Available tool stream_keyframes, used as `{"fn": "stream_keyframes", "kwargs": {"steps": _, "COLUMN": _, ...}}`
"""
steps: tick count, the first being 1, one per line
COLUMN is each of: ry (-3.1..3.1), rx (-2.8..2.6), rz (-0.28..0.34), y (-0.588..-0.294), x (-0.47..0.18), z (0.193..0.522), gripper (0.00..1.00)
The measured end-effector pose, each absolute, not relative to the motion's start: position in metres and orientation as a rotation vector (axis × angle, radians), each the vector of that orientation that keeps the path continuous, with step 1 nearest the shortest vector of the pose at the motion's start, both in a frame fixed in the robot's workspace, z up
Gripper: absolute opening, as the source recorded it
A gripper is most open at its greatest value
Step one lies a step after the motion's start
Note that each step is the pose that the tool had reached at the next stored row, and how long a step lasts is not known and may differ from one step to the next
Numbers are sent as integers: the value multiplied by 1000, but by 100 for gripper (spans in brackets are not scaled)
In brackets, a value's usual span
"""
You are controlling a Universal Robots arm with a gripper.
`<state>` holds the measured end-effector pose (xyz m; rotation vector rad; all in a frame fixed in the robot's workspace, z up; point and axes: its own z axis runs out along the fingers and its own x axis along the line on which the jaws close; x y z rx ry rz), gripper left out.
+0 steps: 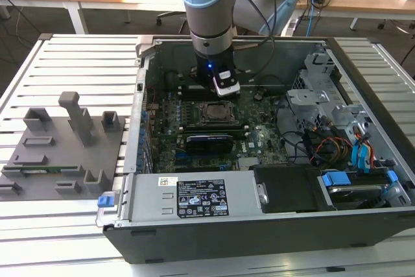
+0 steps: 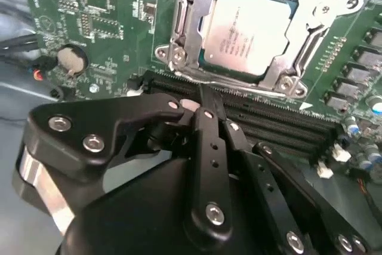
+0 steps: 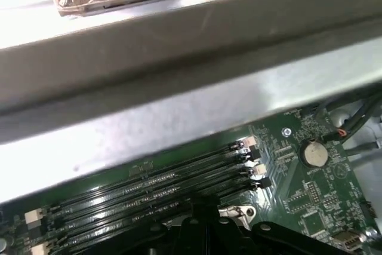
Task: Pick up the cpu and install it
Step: 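Install the first cpu locking lever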
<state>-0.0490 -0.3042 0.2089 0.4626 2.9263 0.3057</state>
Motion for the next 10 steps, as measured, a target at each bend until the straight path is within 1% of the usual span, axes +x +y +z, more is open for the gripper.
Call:
{"fn": "stream_keyframes", "kwargs": {"steps": 2, "ry": 2927, "rx": 461, "rz": 288, "y": -304, "x": -49, "z": 213, "gripper": 11}}
{"fn": "stream_keyframes", "kwargs": {"steps": 4, "ry": 2927, "rx": 460, "rz": 254, "y": -304, "x": -49, "z": 215, "gripper": 11}}
{"fn": "stream_keyframes", "kwargs": {"steps": 8, "ry": 2926, "rx": 460, "rz": 132, "y": -304, "x": -49, "z": 215, "gripper": 11}}
{"fn": "stream_keyframes", "kwargs": {"steps": 9, "ry": 2924, "rx": 460, "rz": 76, "y": -304, "x": -49, "z": 215, "gripper": 11}}
{"fn": "stream_keyframes", "kwargs": {"steps": 10, "ry": 2923, "rx": 459, "rz": 47, "y": -304, "x": -49, "z": 215, "gripper": 11}}
